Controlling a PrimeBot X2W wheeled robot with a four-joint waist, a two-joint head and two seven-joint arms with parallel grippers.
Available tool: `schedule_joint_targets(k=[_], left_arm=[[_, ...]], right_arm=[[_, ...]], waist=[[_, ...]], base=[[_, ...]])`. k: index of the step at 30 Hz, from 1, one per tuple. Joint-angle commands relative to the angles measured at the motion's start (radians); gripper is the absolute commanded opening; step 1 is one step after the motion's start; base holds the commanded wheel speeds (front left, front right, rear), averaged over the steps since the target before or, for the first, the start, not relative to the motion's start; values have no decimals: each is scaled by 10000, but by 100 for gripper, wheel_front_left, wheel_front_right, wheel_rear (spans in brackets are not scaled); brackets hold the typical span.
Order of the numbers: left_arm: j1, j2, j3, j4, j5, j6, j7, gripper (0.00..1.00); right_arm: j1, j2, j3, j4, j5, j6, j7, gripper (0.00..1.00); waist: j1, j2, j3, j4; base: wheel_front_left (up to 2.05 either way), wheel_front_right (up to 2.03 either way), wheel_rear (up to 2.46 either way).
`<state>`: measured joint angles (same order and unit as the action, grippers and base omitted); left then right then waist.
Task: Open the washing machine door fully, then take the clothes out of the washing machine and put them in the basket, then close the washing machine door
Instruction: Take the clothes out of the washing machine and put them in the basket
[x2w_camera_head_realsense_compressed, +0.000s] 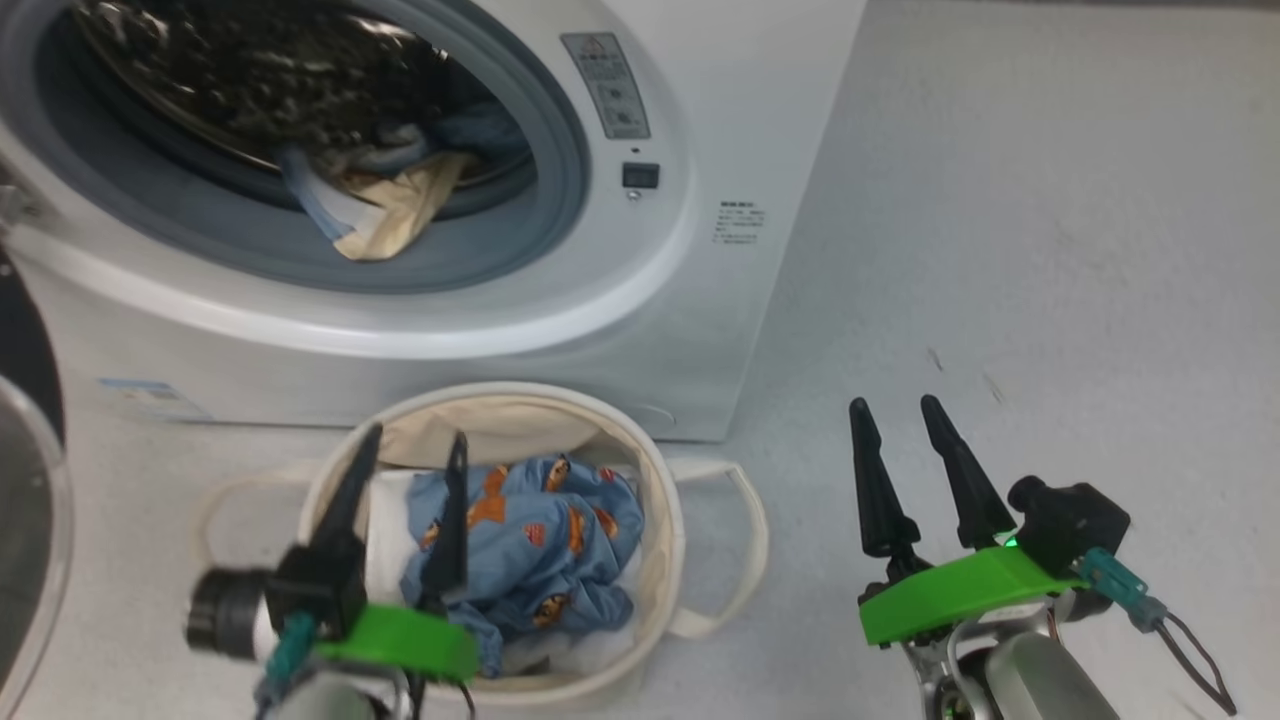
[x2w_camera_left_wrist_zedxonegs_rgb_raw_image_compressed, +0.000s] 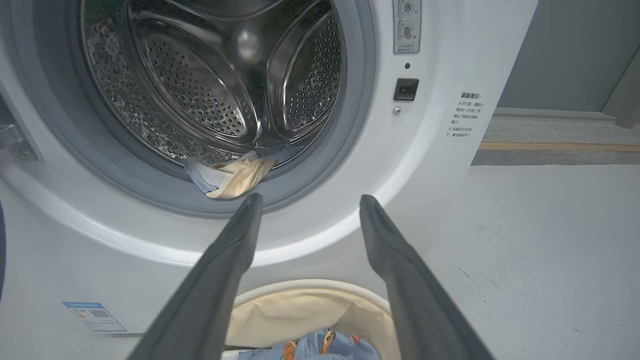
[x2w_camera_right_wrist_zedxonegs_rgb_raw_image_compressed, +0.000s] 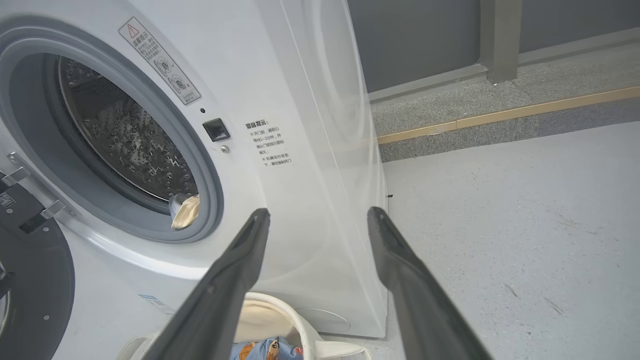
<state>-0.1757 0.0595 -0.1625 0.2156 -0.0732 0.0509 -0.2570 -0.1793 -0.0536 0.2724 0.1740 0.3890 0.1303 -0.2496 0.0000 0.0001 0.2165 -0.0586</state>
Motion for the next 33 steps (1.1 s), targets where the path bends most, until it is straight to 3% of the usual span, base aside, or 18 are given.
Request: schedule_joint_targets(k=[1,9,12,16,28,33], left_arm=[[-700,274,400,-1,196,-76,-47,100],[-3282,1605,557,2012,836,-416,-47,100],[-4600,2175,554,2929,926,-818,92,100],[-6216,2801,538,3925,1132,-1019,502,100],[-8977,3560,-367,6131,2022,-1357,1728,100],[-9805,3698,-618,6958,2380,-1005,2014,100]], right_arm=[[-304,34,217,-386,57,4,-122,100],[-751,34,325,-602,194,4,-122,100],[-1028,34,408,-668,275,4,-122,100],[-1338,34,503,-754,435,4,-122,100],[-1786,34,611,-824,744,4,-122,100],[-1951,34,601,-864,775,4,-122,100]], waist=[[0,-1,395,-254],[0,-1,2050,-933],[0,-1,2599,-1193],[0,-1,3062,-1498],[0,-1,3722,-1993],[0,-1,3994,-2018]], base=[[0,0,0],[0,0,0],[0,0,0],[0,0,0],[0,0,0],[0,0,0]])
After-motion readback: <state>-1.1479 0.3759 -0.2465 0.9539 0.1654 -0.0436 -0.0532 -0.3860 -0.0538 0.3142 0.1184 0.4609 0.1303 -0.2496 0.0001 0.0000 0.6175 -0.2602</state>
